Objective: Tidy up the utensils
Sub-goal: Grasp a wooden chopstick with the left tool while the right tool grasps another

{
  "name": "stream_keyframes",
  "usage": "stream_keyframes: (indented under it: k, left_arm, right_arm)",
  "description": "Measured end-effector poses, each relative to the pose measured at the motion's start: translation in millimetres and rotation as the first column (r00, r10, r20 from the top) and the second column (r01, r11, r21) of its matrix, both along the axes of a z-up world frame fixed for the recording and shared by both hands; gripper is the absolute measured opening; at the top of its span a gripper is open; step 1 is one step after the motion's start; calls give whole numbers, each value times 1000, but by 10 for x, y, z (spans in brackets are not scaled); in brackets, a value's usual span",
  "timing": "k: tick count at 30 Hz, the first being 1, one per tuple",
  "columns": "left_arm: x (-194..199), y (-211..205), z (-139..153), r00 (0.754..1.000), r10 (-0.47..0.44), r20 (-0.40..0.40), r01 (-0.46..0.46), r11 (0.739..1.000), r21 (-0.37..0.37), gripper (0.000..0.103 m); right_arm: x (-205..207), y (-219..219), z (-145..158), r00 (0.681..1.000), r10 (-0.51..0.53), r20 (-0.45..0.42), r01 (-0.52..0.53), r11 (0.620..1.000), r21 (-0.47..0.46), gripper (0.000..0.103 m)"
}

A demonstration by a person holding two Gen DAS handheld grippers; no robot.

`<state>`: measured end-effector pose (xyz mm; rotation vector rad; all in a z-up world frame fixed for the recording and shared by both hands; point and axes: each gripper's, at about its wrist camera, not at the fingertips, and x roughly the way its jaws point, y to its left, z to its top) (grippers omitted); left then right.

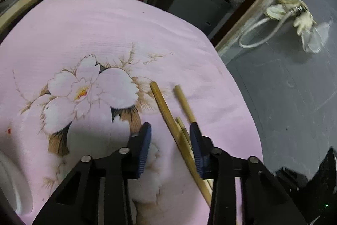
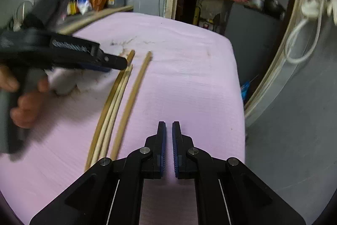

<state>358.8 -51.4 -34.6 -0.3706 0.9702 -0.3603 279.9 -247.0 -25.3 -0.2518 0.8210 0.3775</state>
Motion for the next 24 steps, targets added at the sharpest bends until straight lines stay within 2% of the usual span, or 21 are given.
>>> stream_keyframes:
  k: [3,7,11,14,16,24]
  left_arm:
    - [83,93,-31,999,28,-20,-28,999,-31,21]
    - [167,161,-46,999,34,-36,-37,997,-67,19]
    - [188,165,-37,999,18,-29,-20,998,-56,19]
    - [191,151,-35,1000,9,-21,-9,1000,-21,12]
    - [188,148,-46,1000,7,-22,-7,1000,-21,9]
    - [162,166,-79,1000,0,-27,-1,999,-42,8]
  right_arm:
    - [26,-12,8,1000,4,1,-4,1000,25,4]
    - [50,-27,31,1000,10,-8,-10,998,56,5]
    - [4,4,38,999,36,-29,-33,994,103,5]
    - [-25,70,47,997,61,-38,-57,992,108,6]
    - [-63,127,51,996,77,-39,-72,991,110,6]
    - [-109,257,68,993,101,-63,-93,988,121,7]
